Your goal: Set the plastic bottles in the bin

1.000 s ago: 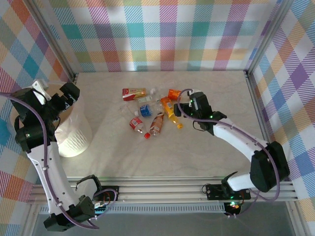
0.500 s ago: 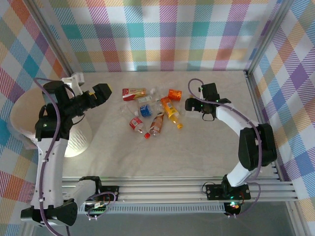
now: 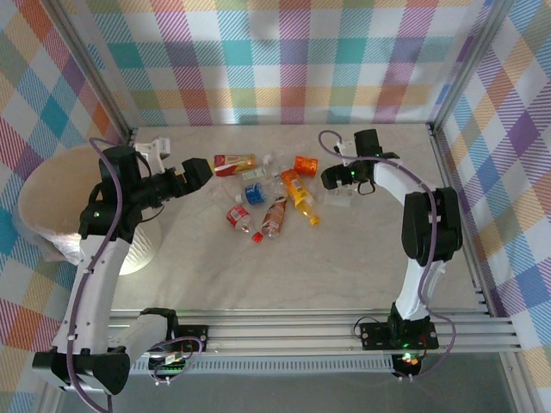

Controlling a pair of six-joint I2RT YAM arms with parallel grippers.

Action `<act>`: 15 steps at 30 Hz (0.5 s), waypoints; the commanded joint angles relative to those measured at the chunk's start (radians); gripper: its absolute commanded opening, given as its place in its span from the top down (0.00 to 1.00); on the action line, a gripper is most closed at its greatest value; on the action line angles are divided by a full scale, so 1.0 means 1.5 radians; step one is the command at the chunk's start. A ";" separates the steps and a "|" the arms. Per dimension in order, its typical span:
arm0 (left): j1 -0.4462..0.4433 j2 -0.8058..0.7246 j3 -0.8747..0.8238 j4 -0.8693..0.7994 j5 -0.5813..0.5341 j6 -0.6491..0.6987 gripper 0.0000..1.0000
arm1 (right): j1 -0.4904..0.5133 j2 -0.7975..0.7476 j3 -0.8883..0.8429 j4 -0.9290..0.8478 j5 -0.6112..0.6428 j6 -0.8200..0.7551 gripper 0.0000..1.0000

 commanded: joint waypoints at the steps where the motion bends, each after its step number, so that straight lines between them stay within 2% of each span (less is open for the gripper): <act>1: -0.010 -0.009 -0.001 0.018 -0.016 -0.011 0.00 | -0.014 0.031 0.039 -0.104 -0.066 -0.070 0.00; 5: -0.017 -0.003 -0.002 0.024 -0.038 -0.037 0.00 | -0.016 0.017 0.002 -0.117 -0.100 -0.094 0.00; 10: -0.024 0.000 0.000 0.028 -0.056 -0.042 0.00 | -0.017 -0.004 -0.015 -0.168 -0.076 -0.108 0.00; 15: -0.029 0.007 0.002 0.013 -0.056 -0.036 0.00 | -0.016 -0.064 -0.089 -0.120 -0.064 -0.101 0.00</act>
